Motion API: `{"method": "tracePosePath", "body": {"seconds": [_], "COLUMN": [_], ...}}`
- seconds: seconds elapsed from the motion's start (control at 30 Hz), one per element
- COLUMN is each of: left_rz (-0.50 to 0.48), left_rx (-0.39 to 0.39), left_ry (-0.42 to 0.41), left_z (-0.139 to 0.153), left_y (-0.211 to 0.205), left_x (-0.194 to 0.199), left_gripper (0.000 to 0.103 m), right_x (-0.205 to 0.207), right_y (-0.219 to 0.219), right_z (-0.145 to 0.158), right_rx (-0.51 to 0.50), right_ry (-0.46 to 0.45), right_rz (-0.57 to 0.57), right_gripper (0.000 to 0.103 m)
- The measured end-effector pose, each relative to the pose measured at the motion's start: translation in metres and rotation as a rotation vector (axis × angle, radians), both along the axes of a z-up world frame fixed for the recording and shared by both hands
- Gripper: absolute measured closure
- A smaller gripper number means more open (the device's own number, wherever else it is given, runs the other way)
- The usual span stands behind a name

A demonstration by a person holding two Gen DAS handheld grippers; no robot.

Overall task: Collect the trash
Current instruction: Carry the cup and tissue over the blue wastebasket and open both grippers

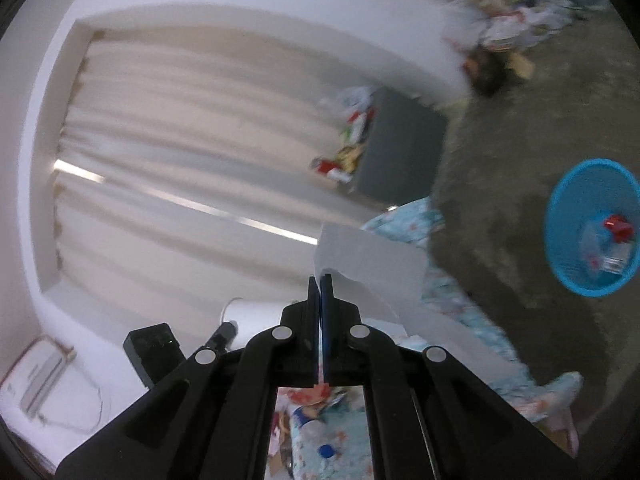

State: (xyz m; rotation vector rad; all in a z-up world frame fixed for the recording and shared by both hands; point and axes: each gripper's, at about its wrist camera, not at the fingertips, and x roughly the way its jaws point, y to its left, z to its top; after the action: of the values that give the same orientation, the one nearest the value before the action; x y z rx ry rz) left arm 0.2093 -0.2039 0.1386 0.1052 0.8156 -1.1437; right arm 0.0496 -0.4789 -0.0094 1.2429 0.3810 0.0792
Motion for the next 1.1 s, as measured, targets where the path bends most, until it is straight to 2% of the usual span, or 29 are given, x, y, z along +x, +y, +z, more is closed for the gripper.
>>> {"method": "tracePosePath", "body": {"seconds": [0.1,0.13,0.2,0.33,0.43,0.53,0.7,0.77,0.8,0.83,0.87,0.9,0.97,1.1], "left_rz": [-0.050,-0.069,-0.101,-0.164,-0.184,-0.186,-0.166,-0.168,-0.163,-0.157,-0.143,-0.123,-0.112,-0.101], "left_rx": [0.067,0.093,0.135,0.221,0.274,0.285,0.309,0.327,0.339,0.365,0.387,0.399,0.390,0.343], "left_ry": [-0.030,-0.062,-0.073,0.005,0.040,0.059,0.117,0.125,0.131,0.138,0.137,0.134,0.135,0.146], "left_z": [-0.033,-0.049,-0.075,-0.140,-0.184,-0.217,-0.272,-0.287,-0.295,-0.304,-0.311,-0.316,-0.317,-0.306], "left_y": [-0.060,-0.084,-0.116,-0.185,-0.221,-0.247,-0.278,-0.288,-0.293,-0.299,-0.305,-0.309,-0.311,-0.307], "left_x": [-0.010,-0.016,-0.020,-0.023,-0.019,-0.011,0.007,0.009,0.011,0.013,0.015,0.018,0.022,0.021], "left_gripper": [0.102,0.102,0.102,0.102,0.102,0.101,0.101,0.101,0.100,0.094,0.083,0.077,0.073,0.065], "right_x": [-0.012,-0.014,-0.014,-0.010,-0.004,0.002,0.014,0.019,0.019,0.020,0.020,0.019,0.011,-0.003], "right_y": [-0.024,-0.033,-0.050,-0.082,-0.108,-0.130,-0.150,-0.160,-0.163,-0.168,-0.170,-0.171,-0.171,-0.166], "right_z": [-0.025,-0.036,-0.063,-0.118,-0.158,-0.198,-0.237,-0.252,-0.258,-0.270,-0.279,-0.284,-0.293,-0.296], "right_rx": [0.015,0.023,0.053,0.122,0.162,0.239,0.296,0.284,0.282,0.295,0.306,0.307,0.294,0.293], "right_ry": [0.046,0.072,0.120,0.202,0.265,0.306,0.359,0.407,0.427,0.447,0.478,0.505,0.549,0.535], "right_rz": [-0.057,-0.077,-0.107,-0.151,-0.182,-0.213,-0.237,-0.261,-0.272,-0.278,-0.284,-0.292,-0.313,-0.334], "right_gripper": [0.102,0.102,0.102,0.102,0.102,0.102,0.100,0.100,0.095,0.090,0.073,0.062,0.062,0.061]}}
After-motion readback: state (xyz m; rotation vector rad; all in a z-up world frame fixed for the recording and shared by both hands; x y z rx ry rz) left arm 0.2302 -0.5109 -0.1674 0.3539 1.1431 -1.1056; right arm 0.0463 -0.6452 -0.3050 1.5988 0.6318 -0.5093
